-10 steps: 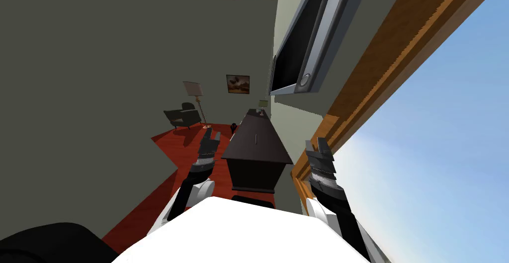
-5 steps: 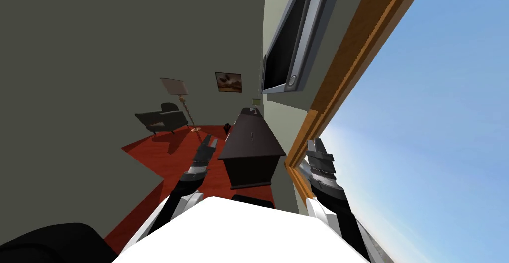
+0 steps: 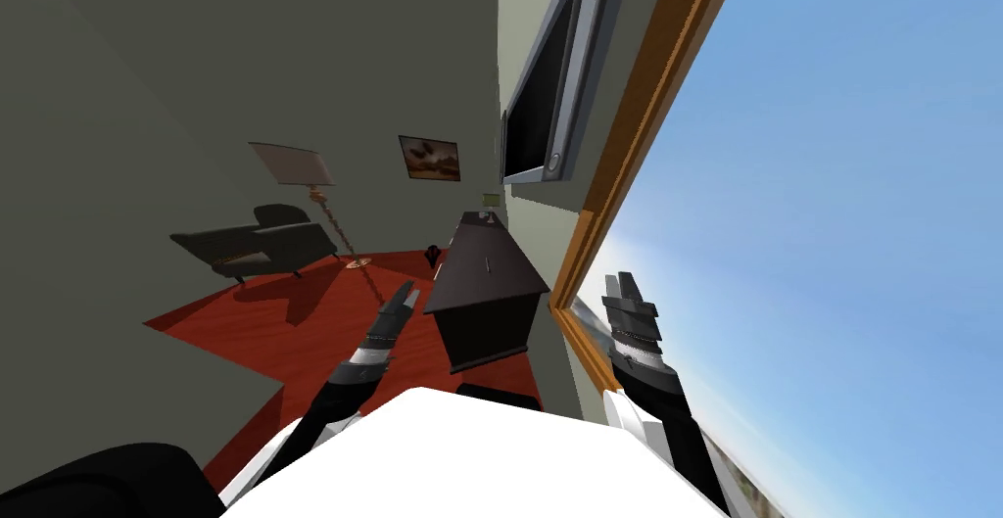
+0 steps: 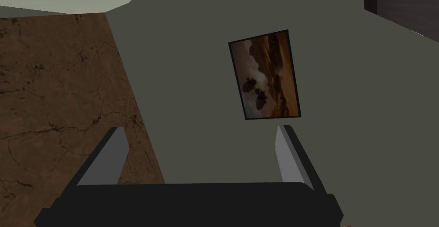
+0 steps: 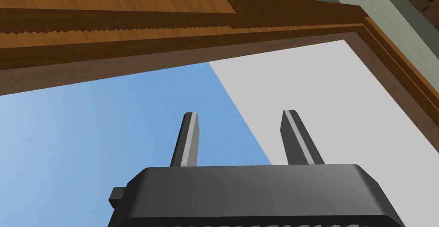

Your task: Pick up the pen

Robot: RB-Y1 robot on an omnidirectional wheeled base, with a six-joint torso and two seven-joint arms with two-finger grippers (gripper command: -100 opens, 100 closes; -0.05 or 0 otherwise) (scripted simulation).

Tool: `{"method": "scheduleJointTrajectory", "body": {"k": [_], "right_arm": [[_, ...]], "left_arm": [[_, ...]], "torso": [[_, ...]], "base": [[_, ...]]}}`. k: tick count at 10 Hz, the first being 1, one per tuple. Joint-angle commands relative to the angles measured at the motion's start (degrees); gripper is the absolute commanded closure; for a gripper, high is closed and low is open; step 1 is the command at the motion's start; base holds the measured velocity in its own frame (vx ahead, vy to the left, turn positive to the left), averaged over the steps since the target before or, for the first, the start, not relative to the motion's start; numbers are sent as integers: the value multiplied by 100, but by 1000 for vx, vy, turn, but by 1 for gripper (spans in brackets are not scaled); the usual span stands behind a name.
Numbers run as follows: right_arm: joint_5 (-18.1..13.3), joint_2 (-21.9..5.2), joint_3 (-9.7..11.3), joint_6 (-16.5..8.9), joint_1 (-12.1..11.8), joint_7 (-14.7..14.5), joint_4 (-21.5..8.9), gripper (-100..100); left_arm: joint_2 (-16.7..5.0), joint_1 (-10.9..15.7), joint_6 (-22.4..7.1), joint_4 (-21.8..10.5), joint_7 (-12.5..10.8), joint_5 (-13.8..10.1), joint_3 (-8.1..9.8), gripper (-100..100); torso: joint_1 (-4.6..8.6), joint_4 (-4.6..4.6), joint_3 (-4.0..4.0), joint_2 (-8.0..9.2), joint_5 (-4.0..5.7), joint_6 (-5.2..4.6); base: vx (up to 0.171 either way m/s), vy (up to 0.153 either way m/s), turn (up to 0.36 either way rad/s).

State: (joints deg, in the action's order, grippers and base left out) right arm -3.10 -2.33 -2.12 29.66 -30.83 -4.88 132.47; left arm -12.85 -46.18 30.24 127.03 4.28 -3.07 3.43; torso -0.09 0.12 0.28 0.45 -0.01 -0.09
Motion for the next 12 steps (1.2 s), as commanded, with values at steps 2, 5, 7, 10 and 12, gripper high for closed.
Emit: {"method": "scheduleJointTrajectory", "body": {"k": [2, 5, 7, 10, 12], "right_arm": [[0, 0, 1, 0, 1, 0, 0, 0], [0, 0, 1, 0, 1, 0, 0, 0], [0, 0, 0, 0, 0, 0, 0, 0], [0, 0, 0, 0, -1, 0, 0, 0], [0, 0, 0, 0, -1, 0, 0, 0]], "left_arm": [[-401, -501, 63, -230, 69, 95, 249, -100], [-606, -908, 72, -318, 138, 163, 350, -100], [-810, -1213, 79, -410, 223, 240, 456, -100], [-1251, -1761, 87, -604, 438, 417, 681, -100], [-1487, -2045, 88, -705, 569, 517, 799, -100]], "torso": [[4, -1, -2, -2, 1, -4], [6, -3, -7, -11, 2, -7], [4, -4, -11, -18, 1, -4], [5, -3, -10, -19, 1, 0], [5, -5, -14, -24, 1, 1]], "base": [[-91, 34, -338], [-59, 25, -266], [-46, 24, -234], [-56, 17, -293], [-39, 9, -337]]}}
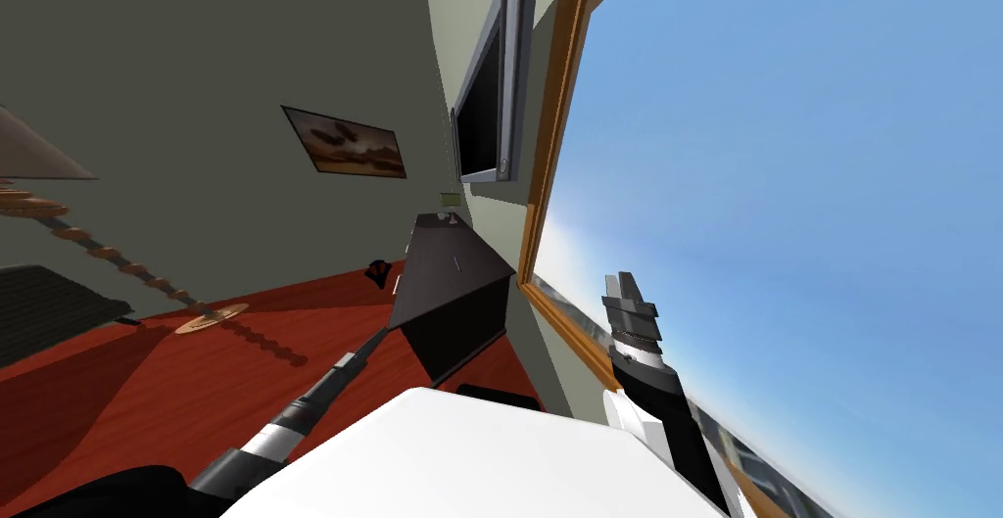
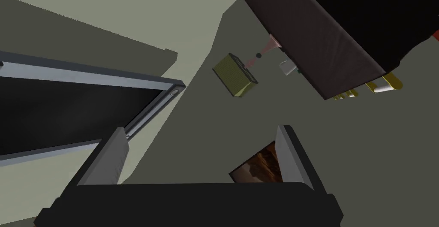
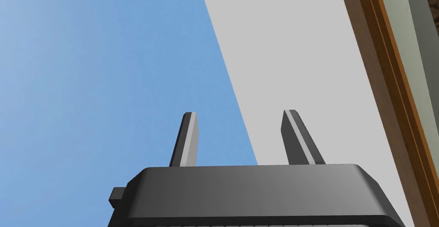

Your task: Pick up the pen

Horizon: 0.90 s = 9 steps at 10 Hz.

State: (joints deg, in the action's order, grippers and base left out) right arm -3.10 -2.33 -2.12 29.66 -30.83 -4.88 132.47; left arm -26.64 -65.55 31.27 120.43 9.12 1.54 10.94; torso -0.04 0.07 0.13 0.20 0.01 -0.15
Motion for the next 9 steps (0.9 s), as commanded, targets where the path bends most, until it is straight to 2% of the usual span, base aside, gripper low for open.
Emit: {"method": "scheduleJointTrajectory", "body": {"k": [1, 2, 3, 4, 5, 6, 7, 8, 9], "right_arm": [[0, 0, 0, 0, 0, 0, 0, 0], [0, 0, -1, 0, -2, 0, 0, 0], [0, 0, 0, 0, 0, 0, 0, 0], [0, 0, -1, 0, -2, 0, 0, 0], [0, 0, 0, 0, -1, 0, 0, 0], [0, 0, -1, 0, -2, 0, 0, 0], [0, 0, -1, 0, -1, 0, 0, 0], [0, 0, -1, 0, -2, 0, 0, 0], [0, 0, -1, 0, -1, 0, 0, 0]], "left_arm": [[-109, -230, -16, -44, 84, 56, 48, -100], [-355, -434, -18, -147, 230, 163, 170, -100], [-355, -555, -18, -147, 230, 163, 170, -100], [-612, -742, -22, -252, 391, 277, 294, -100], [-612, -882, -22, -252, 391, 277, 294, -100], [-879, -1050, -28, -357, 565, 398, 420, -100], [-879, -1209, -28, -357, 565, 398, 420, -100], [-1124, -1396, -37, -463, 753, 524, 547, -100], [-1155, -1533, -37, -463, 753, 524, 547, -100]], "torso": [[0, 0, 0, 0, 0, 0], [-1, 0, -1, -3, -1, 9], [-1, -1, -2, -4, 0, 0], [-2, 0, -3, -6, -1, 9], [-1, -1, -3, -6, -1, 2], [-2, -1, -4, -8, -1, 9], [-2, -2, -5, -10, -1, 3], [-2, -2, -6, -12, -1, 8], [-3, -3, -8, -15, -1, 3]], "base": [[-34, 16, -207], [-32, 4, -421], [-31, 13, -186], [-32, 3, -365], [-25, 10, -203], [-25, 4, -316], [-18, 7, -272], [-13, 5, -375], [-13, 11, -259]]}}
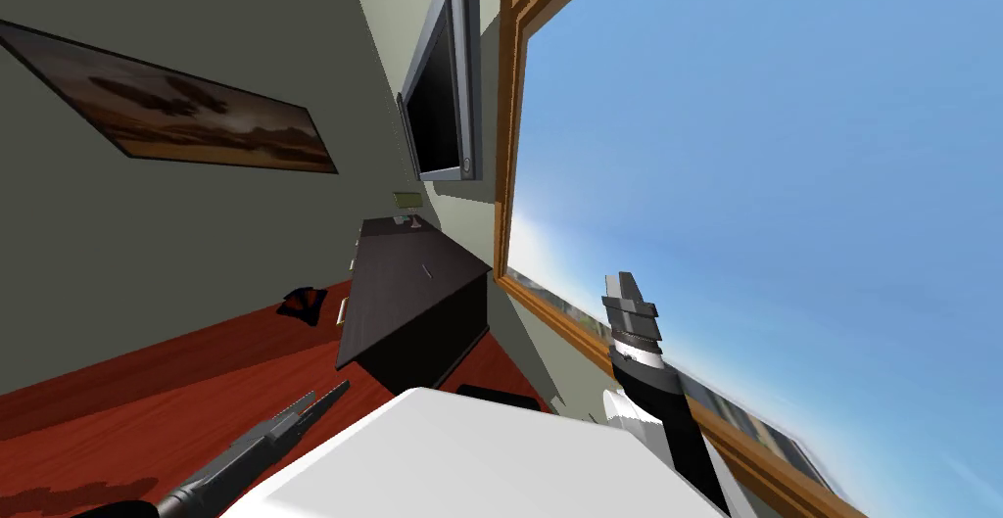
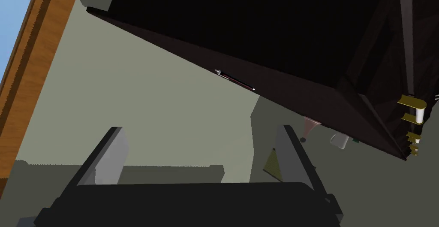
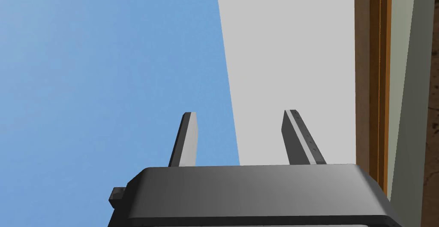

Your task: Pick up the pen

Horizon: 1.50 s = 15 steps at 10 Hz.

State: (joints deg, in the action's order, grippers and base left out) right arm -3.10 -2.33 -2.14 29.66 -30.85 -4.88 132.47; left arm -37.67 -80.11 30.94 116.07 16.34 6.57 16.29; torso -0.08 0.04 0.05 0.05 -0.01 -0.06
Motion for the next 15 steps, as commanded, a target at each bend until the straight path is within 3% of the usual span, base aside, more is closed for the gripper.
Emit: {"method": "scheduleJointTrajectory", "body": {"k": [1, 2, 3, 4, 5, 6, 7, 8, 9, 10, 11, 12, 13, 14, 15], "right_arm": [[0, 0, 0, 0, 0, 0, 0, 0], [0, 0, 0, 0, 1, 0, 0, 0], [0, 0, 0, 0, 0, 0, 0, 0], [0, 0, 0, 0, 1, 0, 0, 0], [0, 0, 0, 0, 0, 0, 0, 0], [0, 0, 0, 0, 0, 0, 0, 0], [0, 0, -1, 0, -1, 0, 0, 0], [0, 0, 0, 0, 0, 0, 0, 0], [0, 0, -1, 0, -1, 0, 0, 0], [0, 0, 0, 0, 0, 0, 0, 0], [0, 0, -1, 0, -1, 0, 0, 0], [0, -1, 0, 0, 0, 0, 0, 0], [0, -1, -1, 0, -2, 0, 0, 0], [0, -1, -1, 0, -1, 0, 0, 0], [0, -1, -1, 0, -2, 0, 0, 0]], "left_arm": [[-286, -286, -15, -132, 232, 151, 140, -100], [-337, -398, -15, -132, 232, 151, 140, -100], [-538, -577, -28, -237, 443, 286, 268, -100], [-630, -712, -28, -237, 443, 286, 268, -100], [-838, -920, -42, -340, 665, 425, 396, -100], [-929, -1020, -42, -340, 665, 425, 396, -100], [-1172, -1229, -59, -442, 888, 567, 522, -100], [-1232, -1318, -59, -442, 895, 567, 522, -100], [-1489, -1491, -77, -541, 1123, 710, 646, -100], [-1538, -1606, -77, -541, 1133, 710, 646, -100], [-1753, -1802, -97, -638, 1377, 855, 768, -100], [-1844, -1883, -97, -638, 1377, 855, 768, -100], [-2061, -2104, -118, -732, 1617, 1000, 886, -100], [-2150, -2146, -118, -732, 1625, 1000, 886, -100], [-2364, -2371, -141, -823, 1862, 1144, 1001, -100]], "torso": [[0, 0, 0, 0, 0, 0], [-1, -1, -1, -2, 0, -4], [-1, -1, -2, -4, 0, 0], [-2, -2, -4, -6, 0, -4], [-3, -1, -4, -7, -1, 0], [-4, -3, -6, -10, -1, -4], [-4, -2, -7, -12, -2, 1], [-6, -3, -9, -15, -2, -4], [-5, -3, -8, -15, -2, 2], [-5, -4, -10, -17, -1, -3], [-5, -3, -9, -17, -2, 4], [-9, -5, -12, -21, -2, -4], [-7, -4, -12, -21, -3, 4], [-10, -5, -15, -25, -3, -2], [-9, -4, -14, -24, -3, 5]], "base": [[-9, 8, -332], [-5, 11, -259], [-1, 8, -363], [-1, 13, -255], [5, 12, -362], [7, 17, -265], [13, 15, -367], [9, 20, -228], [15, 16, -343], [14, 24, -218], [24, 27, -376], [21, 28, -244], [30, 32, -321], [24, 34, -204], [31, 31, -306]]}}
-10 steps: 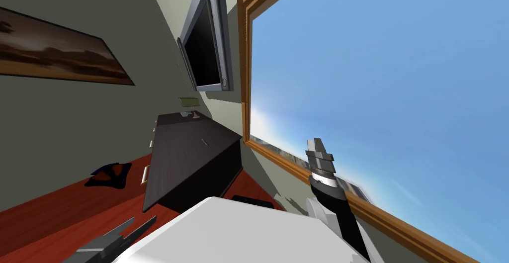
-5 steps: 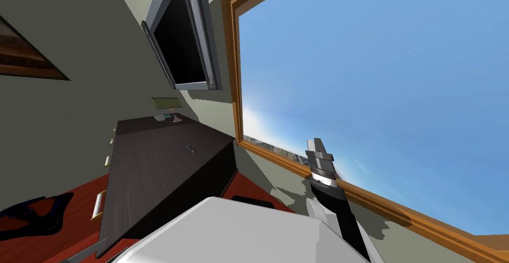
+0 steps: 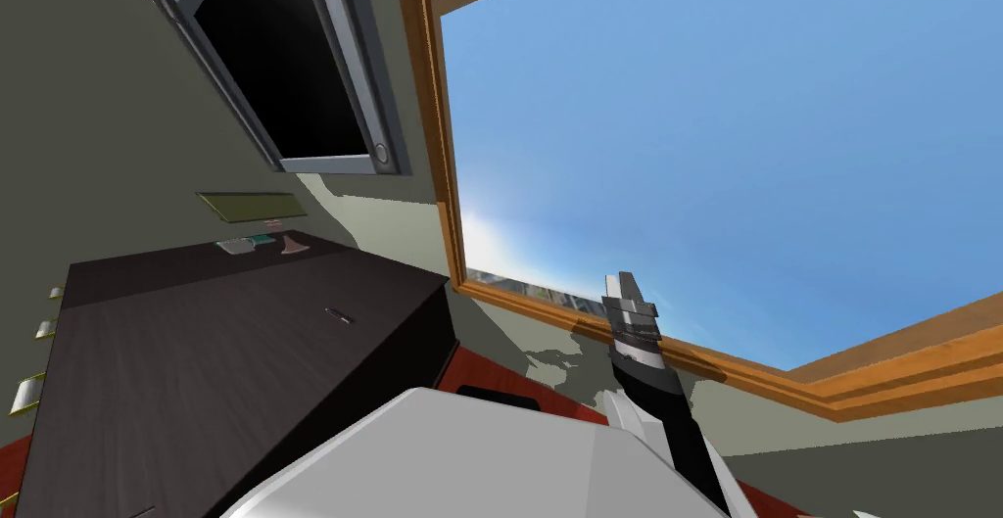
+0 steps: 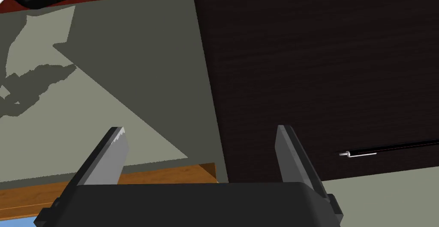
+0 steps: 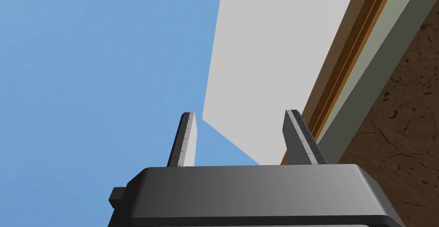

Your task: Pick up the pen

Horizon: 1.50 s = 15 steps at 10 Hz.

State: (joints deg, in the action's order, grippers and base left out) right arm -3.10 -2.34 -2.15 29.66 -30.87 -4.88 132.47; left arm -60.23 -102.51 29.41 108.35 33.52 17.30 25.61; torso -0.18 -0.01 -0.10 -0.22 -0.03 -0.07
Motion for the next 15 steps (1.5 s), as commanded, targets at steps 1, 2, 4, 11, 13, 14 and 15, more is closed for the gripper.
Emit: {"method": "scheduleJointTrajectory", "body": {"k": [1, 2, 4, 11, 13, 14, 15], "right_arm": [[0, 0, 0, 0, 0, 0, 0, 0], [0, 0, -1, 0, -1, 0, 0, 0], [0, 0, -1, 0, -1, 0, 0, 0], [0, 0, -1, 0, -1, 0, 0, 0], [0, -1, -2, 0, -2, 0, 0, 0], [0, -1, -1, 0, -2, 0, 0, 0], [0, -1, -1, 0, -1, 0, 0, 0]], "left_arm": [[-196, -155, 12, -51, 157, 72, 69, -100], [-411, -389, -11, -139, 395, 215, 180, -100], [-710, -608, -35, -223, 632, 355, 286, -100], [-1733, -1318, -135, -526, 1537, 877, 655, -100], [-2012, -1452, -160, -593, 1837, 992, 731, -100], [-2192, -1567, -185, -656, 1981, 1098, 800, -100], [-2202, -1567, -185, -656, 2045, 1098, 800, -100]], "torso": [[0, 0, 0, 0, 0, 0], [3, 1, 1, 1, 0, 6], [1, 1, 1, 1, -1, 8], [-1, -1, -3, -5, -1, 3], [-12, -1, -6, -11, -5, 10], [-9, -2, -7, -13, -4, 6], [-16, -4, -11, -20, -5, 4]], "base": [[24, 30, -200], [28, 30, -312], [31, 39, -262], [34, 52, -230], [43, 77, -162], [61, 91, -310], [39, 76, -122]]}}
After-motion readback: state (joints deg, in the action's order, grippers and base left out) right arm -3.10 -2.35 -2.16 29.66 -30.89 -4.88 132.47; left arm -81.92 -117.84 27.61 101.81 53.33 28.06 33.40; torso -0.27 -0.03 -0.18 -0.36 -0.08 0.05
